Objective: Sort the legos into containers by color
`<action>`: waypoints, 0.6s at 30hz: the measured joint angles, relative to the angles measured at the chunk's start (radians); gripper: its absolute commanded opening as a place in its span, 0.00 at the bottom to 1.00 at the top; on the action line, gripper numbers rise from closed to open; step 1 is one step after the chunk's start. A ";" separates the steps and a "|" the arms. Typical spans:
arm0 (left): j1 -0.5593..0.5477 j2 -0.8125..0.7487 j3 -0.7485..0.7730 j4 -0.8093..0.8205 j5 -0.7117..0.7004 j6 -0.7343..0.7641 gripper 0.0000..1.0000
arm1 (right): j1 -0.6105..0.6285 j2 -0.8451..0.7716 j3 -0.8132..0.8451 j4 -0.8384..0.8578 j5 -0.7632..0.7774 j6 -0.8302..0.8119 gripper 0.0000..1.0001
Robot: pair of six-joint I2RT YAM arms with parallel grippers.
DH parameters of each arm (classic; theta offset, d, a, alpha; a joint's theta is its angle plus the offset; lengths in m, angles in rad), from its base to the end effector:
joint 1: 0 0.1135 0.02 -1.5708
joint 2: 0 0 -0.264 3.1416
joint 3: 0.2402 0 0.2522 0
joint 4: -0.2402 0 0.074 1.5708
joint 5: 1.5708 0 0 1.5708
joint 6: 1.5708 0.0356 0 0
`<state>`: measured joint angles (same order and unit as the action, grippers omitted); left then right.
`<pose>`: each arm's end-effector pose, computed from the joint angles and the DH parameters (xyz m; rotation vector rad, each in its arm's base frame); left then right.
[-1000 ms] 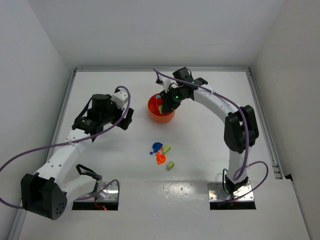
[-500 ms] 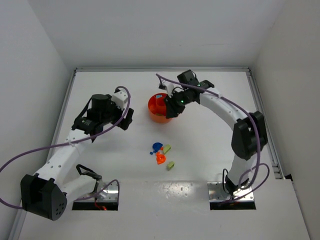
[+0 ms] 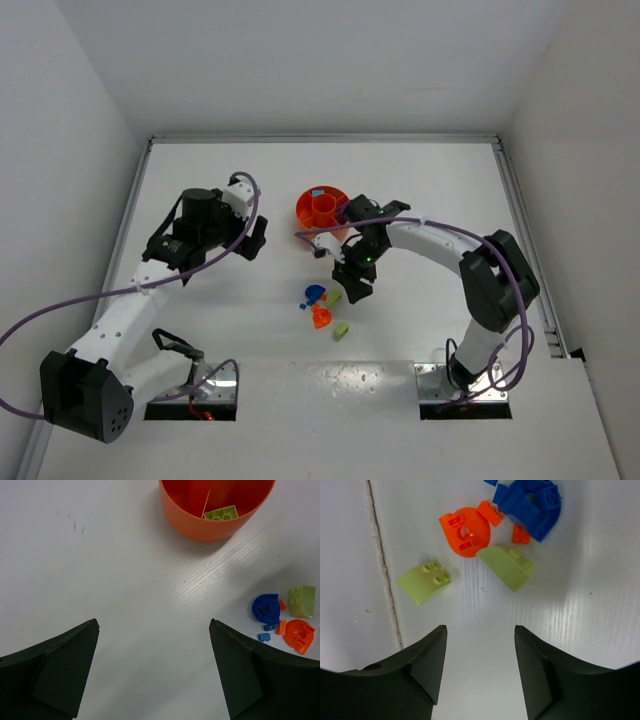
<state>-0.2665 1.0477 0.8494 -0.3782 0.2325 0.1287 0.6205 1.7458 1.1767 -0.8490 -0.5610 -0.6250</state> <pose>0.2209 -0.0688 0.2935 0.5540 2.0752 -0.3298 0.2497 0.2018 0.1891 -1.7290 2.2992 0.8281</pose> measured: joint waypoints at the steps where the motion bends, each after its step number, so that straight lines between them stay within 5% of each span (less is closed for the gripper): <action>1: 0.000 0.000 0.000 0.000 0.000 -0.002 0.98 | 0.014 0.000 -0.011 0.013 0.009 -0.003 0.58; 7: 0.000 0.000 -0.006 0.005 -0.004 -0.014 1.00 | 0.084 0.000 -0.056 0.115 0.047 -0.010 0.67; 18: 0.014 -0.016 -0.024 0.026 -0.071 -0.041 1.00 | 0.140 0.006 -0.108 0.277 0.116 -0.009 0.68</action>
<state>-0.2523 1.0321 0.8257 -0.3523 0.1619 0.0875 0.7601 1.7519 1.0687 -0.5716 -0.4446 -0.6342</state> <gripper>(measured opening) 0.995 0.680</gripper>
